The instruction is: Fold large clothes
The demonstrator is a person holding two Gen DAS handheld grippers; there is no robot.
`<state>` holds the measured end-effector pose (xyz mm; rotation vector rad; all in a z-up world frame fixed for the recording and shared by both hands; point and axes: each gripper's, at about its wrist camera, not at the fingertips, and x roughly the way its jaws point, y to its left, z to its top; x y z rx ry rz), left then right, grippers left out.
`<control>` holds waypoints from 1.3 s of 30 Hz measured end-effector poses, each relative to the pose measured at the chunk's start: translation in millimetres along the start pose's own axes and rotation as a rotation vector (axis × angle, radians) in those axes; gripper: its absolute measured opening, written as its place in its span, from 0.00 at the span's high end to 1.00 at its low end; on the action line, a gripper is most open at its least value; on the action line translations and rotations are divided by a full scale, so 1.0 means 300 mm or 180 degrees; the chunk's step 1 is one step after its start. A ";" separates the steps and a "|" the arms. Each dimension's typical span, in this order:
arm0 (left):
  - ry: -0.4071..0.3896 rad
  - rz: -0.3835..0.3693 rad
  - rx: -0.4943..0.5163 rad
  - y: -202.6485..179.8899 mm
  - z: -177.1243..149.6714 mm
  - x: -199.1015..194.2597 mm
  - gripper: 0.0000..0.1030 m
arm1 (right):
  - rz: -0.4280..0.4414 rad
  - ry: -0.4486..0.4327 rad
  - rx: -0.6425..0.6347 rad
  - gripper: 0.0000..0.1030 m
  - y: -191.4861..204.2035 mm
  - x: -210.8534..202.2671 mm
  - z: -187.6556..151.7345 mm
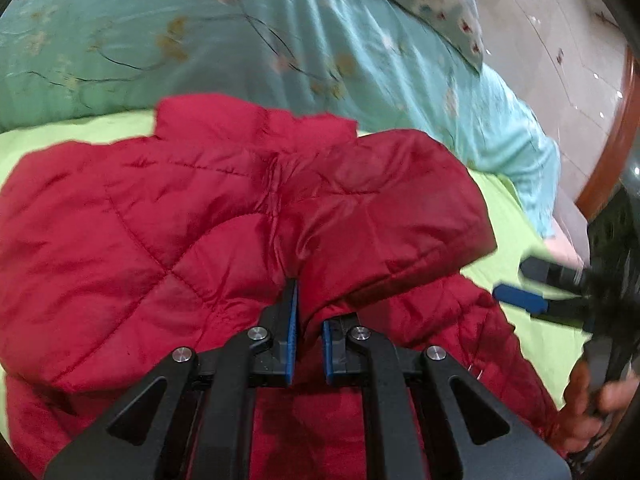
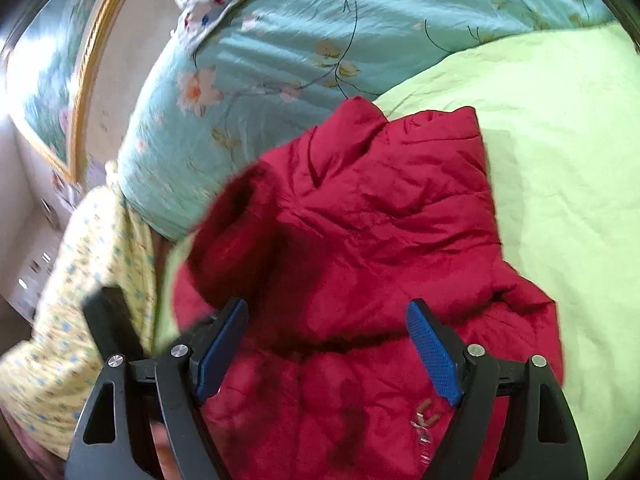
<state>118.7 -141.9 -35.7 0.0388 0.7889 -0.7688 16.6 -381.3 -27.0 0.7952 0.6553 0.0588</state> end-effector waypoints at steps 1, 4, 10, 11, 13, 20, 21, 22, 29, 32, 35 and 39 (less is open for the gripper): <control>0.0017 0.0012 0.0029 -0.015 -0.006 0.010 0.93 | 0.0044 -0.0006 0.0050 0.18 -0.003 0.005 0.011; 0.0064 0.0072 0.0154 -0.078 -0.012 0.042 0.93 | 0.0174 0.0054 0.0140 0.18 0.002 0.044 0.048; 0.0095 0.0123 0.0209 -0.099 -0.028 0.047 0.92 | 0.0125 0.0325 0.0230 0.19 0.001 0.191 0.080; 0.0102 0.0112 0.0196 -0.095 -0.029 0.046 0.92 | 0.0119 0.0362 0.0242 0.23 -0.001 0.218 0.081; 0.0137 0.0096 0.0168 -0.090 -0.031 0.043 0.92 | 0.0119 0.0420 0.0246 0.55 -0.006 0.254 0.077; 0.0291 -0.0177 -0.0008 -0.024 -0.067 -0.031 0.73 | -0.0039 0.0321 0.0033 0.90 0.034 0.237 0.074; 0.0283 -0.0205 -0.0038 -0.013 -0.070 -0.048 0.73 | -0.0049 0.0283 -0.0008 0.90 0.044 0.222 0.076; 0.0254 -0.0175 -0.0061 0.000 -0.071 -0.069 0.73 | -0.0078 0.0238 -0.0051 0.91 0.051 0.205 0.079; -0.0015 0.0169 -0.0215 0.144 -0.007 -0.198 0.73 | -0.0413 0.0011 -0.0150 0.92 -0.009 0.098 0.111; -0.0059 0.0391 -0.0355 0.237 0.043 -0.208 0.73 | -0.0585 0.0075 -0.0187 0.92 -0.054 0.123 0.102; 0.0052 0.0456 -0.0493 0.318 0.063 -0.160 0.73 | -0.0667 0.0143 -0.0253 0.91 -0.074 0.167 0.085; 0.0320 0.0431 -0.0571 0.380 0.034 -0.054 0.73 | -0.0733 0.0132 -0.0307 0.79 -0.071 0.180 0.076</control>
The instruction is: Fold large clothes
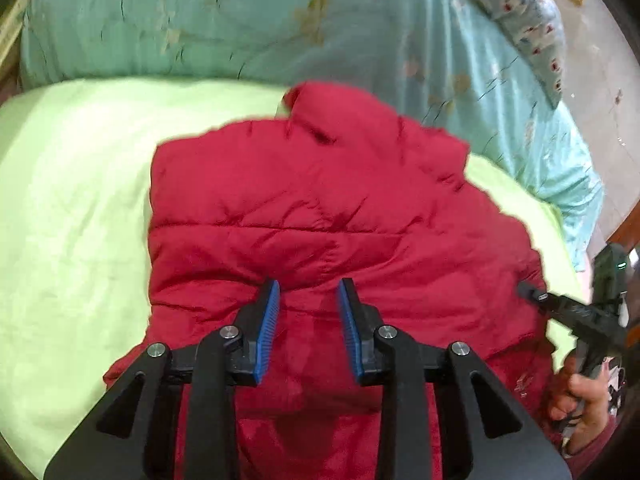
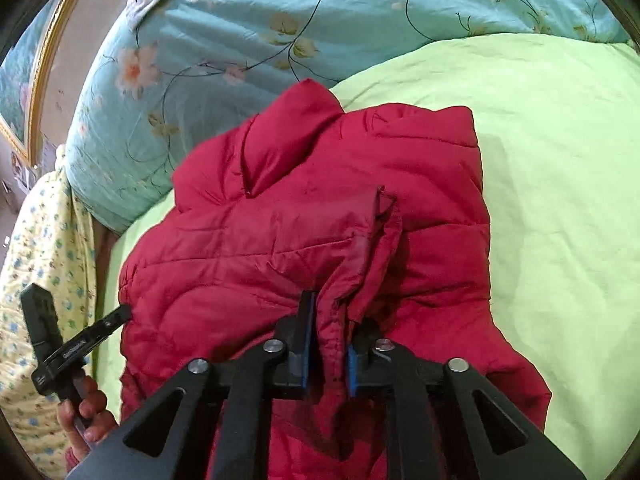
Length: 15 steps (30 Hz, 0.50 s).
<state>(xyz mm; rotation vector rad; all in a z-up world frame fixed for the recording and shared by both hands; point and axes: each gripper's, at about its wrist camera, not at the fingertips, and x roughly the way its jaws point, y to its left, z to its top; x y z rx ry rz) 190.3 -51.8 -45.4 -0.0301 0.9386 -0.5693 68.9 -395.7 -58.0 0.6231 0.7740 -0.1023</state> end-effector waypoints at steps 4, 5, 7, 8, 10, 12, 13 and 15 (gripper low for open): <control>0.0043 0.0125 0.0065 0.000 -0.038 0.045 0.73 | -0.0058 -0.0201 0.0048 0.71 0.019 -0.091 0.007; 0.0032 0.0147 0.0084 -0.004 -0.043 0.047 0.73 | -0.0174 -0.0358 -0.0010 0.71 0.037 -0.133 0.009; 0.0021 0.0190 0.0122 -0.017 -0.046 0.053 0.73 | -0.0349 -0.0670 -0.0220 0.70 0.092 -0.207 0.005; 0.0018 0.0207 0.0133 -0.018 -0.045 0.054 0.73 | -0.0348 -0.0749 -0.0351 0.70 0.133 -0.225 0.003; 0.0013 0.0244 0.0152 -0.023 -0.045 0.061 0.73 | -0.0325 -0.0695 -0.0579 0.69 0.191 -0.210 -0.004; 0.0008 0.0264 0.0161 -0.024 -0.049 0.068 0.73 | -0.0423 -0.0458 -0.0821 0.68 0.245 -0.129 -0.011; 0.0012 0.0279 0.0168 -0.024 -0.048 0.069 0.73 | -0.0472 -0.0353 -0.0854 0.68 0.248 -0.086 -0.019; 0.0023 0.0306 0.0192 -0.026 -0.045 0.068 0.73 | -0.0633 -0.0110 -0.0795 0.68 0.217 0.020 -0.034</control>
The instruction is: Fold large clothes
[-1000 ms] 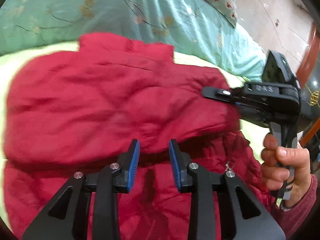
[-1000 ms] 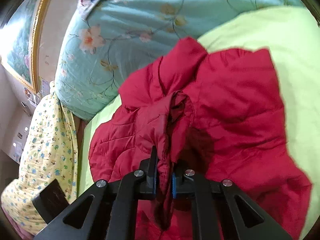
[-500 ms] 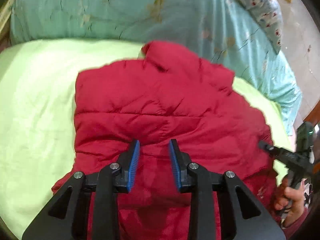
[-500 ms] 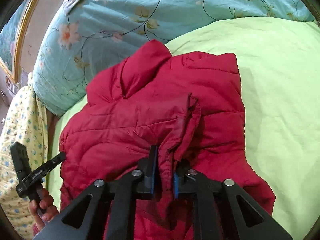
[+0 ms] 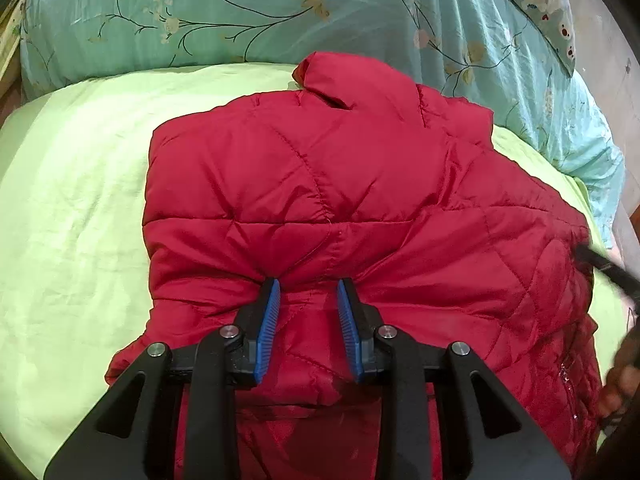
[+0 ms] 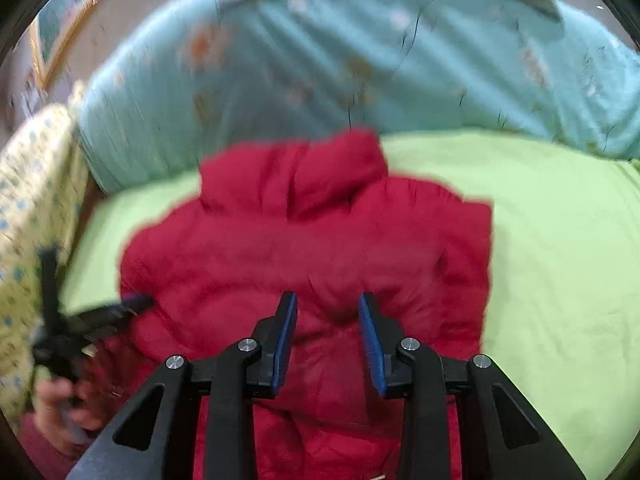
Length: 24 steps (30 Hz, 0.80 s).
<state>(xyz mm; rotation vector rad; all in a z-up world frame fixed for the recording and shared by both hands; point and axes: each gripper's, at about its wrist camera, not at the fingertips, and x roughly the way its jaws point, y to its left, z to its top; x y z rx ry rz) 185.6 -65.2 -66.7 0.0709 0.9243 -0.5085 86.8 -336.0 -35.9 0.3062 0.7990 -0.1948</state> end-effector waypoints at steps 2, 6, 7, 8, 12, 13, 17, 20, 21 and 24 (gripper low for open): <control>-0.0005 0.0014 0.0032 -0.006 0.002 -0.015 0.73 | -0.0009 0.0171 0.0098 0.68 -0.034 0.090 -0.031; -0.0133 -0.0116 0.0017 -0.004 0.004 -0.092 0.73 | 0.0106 0.0176 0.0263 0.68 -0.072 0.134 -0.047; -0.0196 -0.0195 -0.0004 0.000 0.006 -0.114 0.73 | 0.0106 0.0183 0.0273 0.68 -0.073 0.134 -0.045; -0.0236 -0.0219 -0.0016 0.002 0.008 -0.127 0.73 | 0.0099 0.0183 0.0263 0.68 -0.073 0.136 -0.045; -0.0003 0.0003 -0.0049 0.024 0.010 -0.059 0.73 | 0.0120 0.0172 0.0270 0.68 -0.077 0.141 -0.044; 0.0038 -0.0019 -0.0065 0.034 0.001 -0.034 0.73 | 0.0118 0.0172 0.0270 0.68 -0.071 0.136 -0.044; 0.0034 0.0019 -0.0074 0.040 -0.012 -0.012 0.73 | 0.0123 0.0019 0.0261 0.66 -0.048 0.054 -0.054; 0.0030 0.0044 -0.0069 0.036 -0.010 -0.006 0.73 | -0.0023 -0.0007 0.0230 0.68 -0.044 0.037 -0.061; 0.0028 0.0046 -0.0065 0.037 -0.013 -0.004 0.73 | -0.0065 0.0070 0.0233 0.68 -0.057 0.057 -0.069; 0.0014 0.0042 -0.0068 0.036 -0.013 0.001 0.72 | 0.0012 0.0176 0.0286 0.71 -0.098 0.115 -0.093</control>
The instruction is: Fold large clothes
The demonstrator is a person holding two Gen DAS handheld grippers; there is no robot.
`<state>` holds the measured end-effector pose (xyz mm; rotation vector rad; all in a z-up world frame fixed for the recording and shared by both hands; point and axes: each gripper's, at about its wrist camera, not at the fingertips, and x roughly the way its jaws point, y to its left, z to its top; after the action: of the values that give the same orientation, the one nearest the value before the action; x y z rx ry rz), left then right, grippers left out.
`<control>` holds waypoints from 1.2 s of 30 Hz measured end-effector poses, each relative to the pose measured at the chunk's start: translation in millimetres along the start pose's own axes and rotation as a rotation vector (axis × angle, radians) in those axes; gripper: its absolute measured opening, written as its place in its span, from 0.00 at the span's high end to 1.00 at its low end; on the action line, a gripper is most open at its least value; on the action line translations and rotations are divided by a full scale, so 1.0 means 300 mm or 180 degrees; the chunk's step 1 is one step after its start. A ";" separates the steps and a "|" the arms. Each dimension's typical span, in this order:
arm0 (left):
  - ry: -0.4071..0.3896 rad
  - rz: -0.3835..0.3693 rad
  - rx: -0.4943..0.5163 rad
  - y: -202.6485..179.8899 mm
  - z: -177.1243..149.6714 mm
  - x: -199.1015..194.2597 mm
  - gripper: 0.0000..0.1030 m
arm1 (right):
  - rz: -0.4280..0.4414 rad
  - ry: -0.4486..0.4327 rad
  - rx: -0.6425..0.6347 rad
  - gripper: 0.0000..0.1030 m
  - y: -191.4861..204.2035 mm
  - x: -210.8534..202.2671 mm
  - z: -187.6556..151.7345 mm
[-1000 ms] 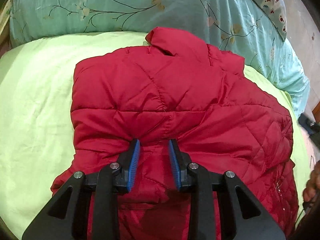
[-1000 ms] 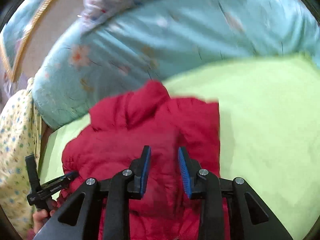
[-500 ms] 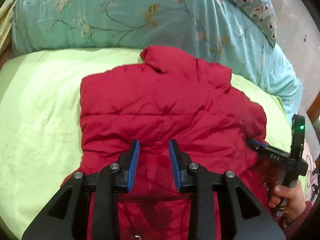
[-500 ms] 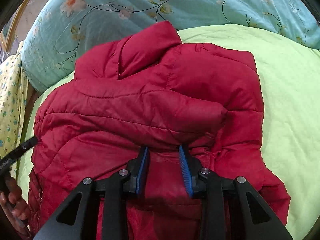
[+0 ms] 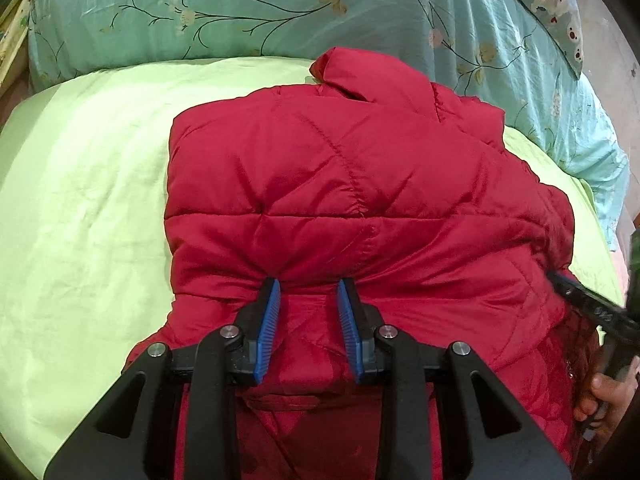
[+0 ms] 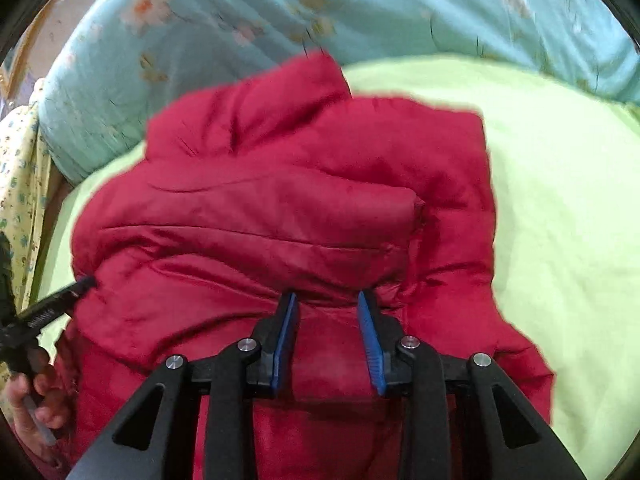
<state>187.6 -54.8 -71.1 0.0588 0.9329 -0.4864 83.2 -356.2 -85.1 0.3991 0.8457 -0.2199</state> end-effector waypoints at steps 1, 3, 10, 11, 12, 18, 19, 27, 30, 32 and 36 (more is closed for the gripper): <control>-0.0002 -0.0001 -0.0012 0.003 -0.005 0.001 0.72 | 0.0021 0.0003 0.0011 0.71 -0.006 0.006 0.001; 0.0000 0.0012 -0.0019 0.004 -0.007 0.003 0.72 | 0.0015 0.0014 0.0011 0.71 -0.007 0.007 0.005; 0.0043 0.0143 0.0092 -0.017 -0.001 -0.004 0.72 | 0.0010 0.0014 0.0010 0.71 -0.005 -0.008 0.005; 0.0046 0.0159 0.0115 -0.020 0.002 -0.011 0.72 | 0.0026 0.0011 0.0004 0.70 -0.002 -0.018 0.009; 0.0050 0.0167 0.0128 -0.022 0.004 -0.020 0.72 | 0.0048 0.0011 0.0011 0.68 -0.002 -0.030 0.009; 0.0037 0.0078 0.0004 0.015 -0.022 -0.130 0.66 | 0.0131 -0.0064 0.0121 0.63 -0.012 -0.194 -0.032; 0.0031 0.0075 0.0002 0.020 -0.035 -0.152 0.65 | 0.0152 -0.0065 0.0132 0.60 -0.016 -0.225 -0.048; 0.0155 0.0077 0.0018 0.092 -0.232 -0.326 0.57 | 0.0053 0.0014 0.0163 0.42 -0.117 -0.459 -0.239; 0.0173 0.0087 -0.0041 0.132 -0.297 -0.384 0.54 | -0.0029 0.0119 0.0301 0.41 -0.184 -0.508 -0.302; 0.0206 0.0109 -0.0077 0.160 -0.346 -0.423 0.52 | -0.0079 0.0206 0.0384 0.41 -0.218 -0.534 -0.340; 0.0271 0.0143 -0.0155 0.193 -0.412 -0.476 0.52 | -0.0093 0.0307 0.0420 0.41 -0.238 -0.571 -0.404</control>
<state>47.9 82.2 -43.1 0.0566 1.0244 -0.4220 -134.6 -363.6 -45.0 0.5242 0.9352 -0.2863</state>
